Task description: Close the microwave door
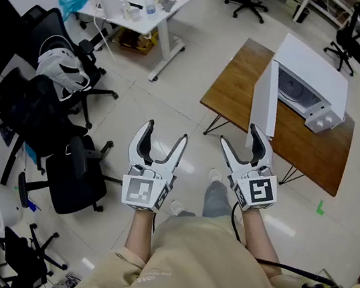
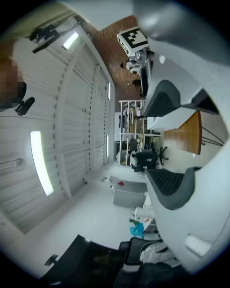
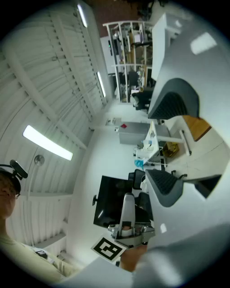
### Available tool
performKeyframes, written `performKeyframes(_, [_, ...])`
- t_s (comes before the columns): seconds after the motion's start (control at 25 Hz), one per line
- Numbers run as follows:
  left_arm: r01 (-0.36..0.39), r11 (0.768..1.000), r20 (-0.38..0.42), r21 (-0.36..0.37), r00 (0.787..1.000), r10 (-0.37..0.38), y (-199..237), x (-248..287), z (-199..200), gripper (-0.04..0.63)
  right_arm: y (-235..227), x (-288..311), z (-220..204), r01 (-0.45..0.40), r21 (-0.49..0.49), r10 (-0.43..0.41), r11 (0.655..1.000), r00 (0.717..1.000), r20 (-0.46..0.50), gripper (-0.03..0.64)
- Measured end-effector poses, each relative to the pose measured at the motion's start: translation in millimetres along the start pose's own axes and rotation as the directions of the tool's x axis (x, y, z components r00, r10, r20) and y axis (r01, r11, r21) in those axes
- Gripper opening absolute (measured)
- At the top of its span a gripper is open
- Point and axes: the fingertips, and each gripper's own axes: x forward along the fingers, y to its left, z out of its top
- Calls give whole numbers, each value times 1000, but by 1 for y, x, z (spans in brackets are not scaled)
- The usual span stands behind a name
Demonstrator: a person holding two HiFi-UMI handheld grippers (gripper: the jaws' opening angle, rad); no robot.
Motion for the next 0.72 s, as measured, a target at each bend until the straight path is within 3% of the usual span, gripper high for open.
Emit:
performKeyframes(0.08, [47, 999, 3, -8, 999, -47, -21, 29, -1, 364, -35, -7, 10, 47, 9, -48, 999, 994, 103, 339])
performKeyframes(0.2, [157, 988, -9, -14, 988, -157, -67, 68, -2, 364, -86, -34, 17, 143, 37, -147, 989, 979, 138, 339])
performKeyframes(0.48, [393, 919, -32, -38, 918, -394, -177, 146, 8, 364, -176, -95, 53, 322, 65, -328, 945, 932, 152, 336])
performKeyframes(0.72, [483, 875, -52, -21, 874, -484, -246, 202, 20, 364, -251, -116, 68, 361, 119, -377, 925, 911, 167, 318])
